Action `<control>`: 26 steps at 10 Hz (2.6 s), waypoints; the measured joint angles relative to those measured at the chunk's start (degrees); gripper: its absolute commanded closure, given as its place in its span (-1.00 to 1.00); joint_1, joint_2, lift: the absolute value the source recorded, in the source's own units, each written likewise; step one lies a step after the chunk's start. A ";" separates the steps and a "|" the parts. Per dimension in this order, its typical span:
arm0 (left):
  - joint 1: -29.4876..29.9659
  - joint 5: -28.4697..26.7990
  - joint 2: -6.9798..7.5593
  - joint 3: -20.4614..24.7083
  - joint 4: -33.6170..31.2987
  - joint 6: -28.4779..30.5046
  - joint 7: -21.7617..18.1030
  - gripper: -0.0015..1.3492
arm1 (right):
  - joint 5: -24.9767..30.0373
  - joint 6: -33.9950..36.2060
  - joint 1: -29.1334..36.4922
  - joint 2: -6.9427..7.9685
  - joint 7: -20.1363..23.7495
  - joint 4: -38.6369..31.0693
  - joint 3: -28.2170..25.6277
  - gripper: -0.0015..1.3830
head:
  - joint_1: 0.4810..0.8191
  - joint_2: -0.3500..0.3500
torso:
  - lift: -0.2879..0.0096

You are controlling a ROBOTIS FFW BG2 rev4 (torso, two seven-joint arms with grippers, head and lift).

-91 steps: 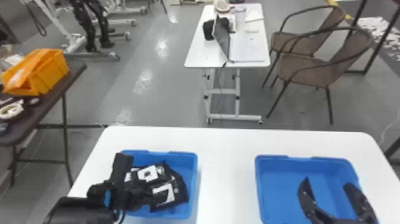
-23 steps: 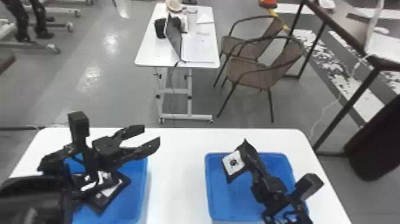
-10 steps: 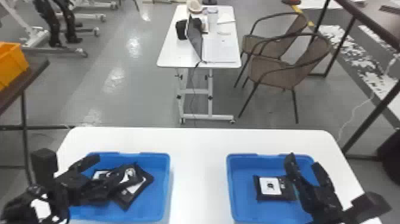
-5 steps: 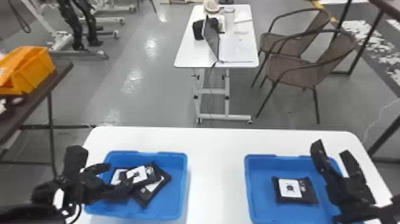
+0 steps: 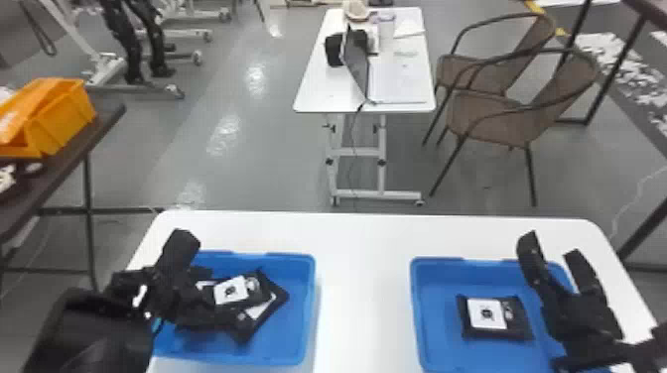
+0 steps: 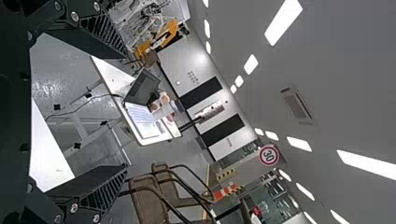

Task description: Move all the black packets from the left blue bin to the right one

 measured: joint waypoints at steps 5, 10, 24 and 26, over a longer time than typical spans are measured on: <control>-5.22 -5.64 2.38 -1.59 10.63 -3.44 0.23 -0.69 | -1.29 0.07 0.22 0.00 0.07 0.47 0.24 -0.74 | 0.27 0.31 | 0.94; -7.27 -7.47 2.51 -4.33 13.81 -6.71 3.80 0.26 | -2.44 0.08 0.15 0.00 0.88 1.17 0.24 -0.74 | 0.27 0.27 | 0.94; -3.60 -10.22 0.35 -2.94 5.48 -4.15 0.77 -1.00 | -3.97 0.08 -0.17 0.00 1.69 2.03 0.77 -0.74 | 0.27 0.26 | 0.94; -3.95 -10.30 0.45 -2.18 5.43 -3.69 0.86 -1.00 | -4.26 0.07 -0.26 0.00 1.85 2.19 0.93 -0.74 | 0.27 0.30 | 0.94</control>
